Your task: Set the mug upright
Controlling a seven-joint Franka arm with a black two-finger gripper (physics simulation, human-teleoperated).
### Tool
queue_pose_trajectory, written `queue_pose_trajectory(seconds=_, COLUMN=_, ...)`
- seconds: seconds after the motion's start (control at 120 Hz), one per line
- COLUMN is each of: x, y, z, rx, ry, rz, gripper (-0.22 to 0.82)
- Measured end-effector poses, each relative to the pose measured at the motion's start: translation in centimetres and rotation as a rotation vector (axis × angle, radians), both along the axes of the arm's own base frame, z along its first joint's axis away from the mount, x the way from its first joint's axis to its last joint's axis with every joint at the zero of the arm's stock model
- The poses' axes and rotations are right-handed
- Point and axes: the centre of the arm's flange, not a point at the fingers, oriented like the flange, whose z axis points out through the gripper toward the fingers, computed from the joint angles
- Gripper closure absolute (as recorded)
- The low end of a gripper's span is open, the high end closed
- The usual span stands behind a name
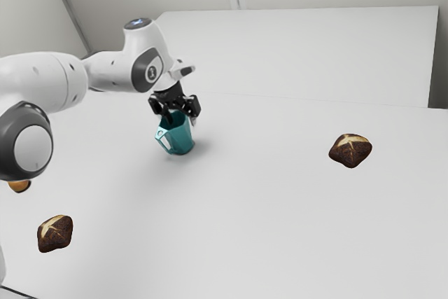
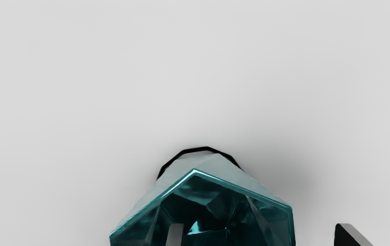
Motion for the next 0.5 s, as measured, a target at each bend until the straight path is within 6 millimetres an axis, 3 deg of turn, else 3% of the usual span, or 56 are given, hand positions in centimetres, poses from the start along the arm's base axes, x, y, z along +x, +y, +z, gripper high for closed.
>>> queue_pose_trajectory(seconds=0.175, x=-1.7, y=-0.7, z=7.1, rx=-0.003, ry=-0.016, rz=0.031, gripper=0.06)
queue_pose_trajectory(seconds=0.233, x=-2.8, y=-2.0, z=11.3, rx=-0.005, ry=-0.031, rz=0.022, gripper=0.05)
queue_pose_trajectory(seconds=0.325, x=-3.6, y=-4.9, z=19.5, rx=-0.010, ry=-0.061, rz=-0.030, gripper=0.03)
queue_pose_trajectory(seconds=0.417, x=-6.1, y=-8.4, z=27.0, rx=-0.011, ry=-0.085, rz=-0.109, gripper=0.02)
queue_pose_trajectory(seconds=0.5, x=-8.2, y=-10.7, z=30.9, rx=-0.004, ry=-0.075, rz=-0.165, gripper=0.01)
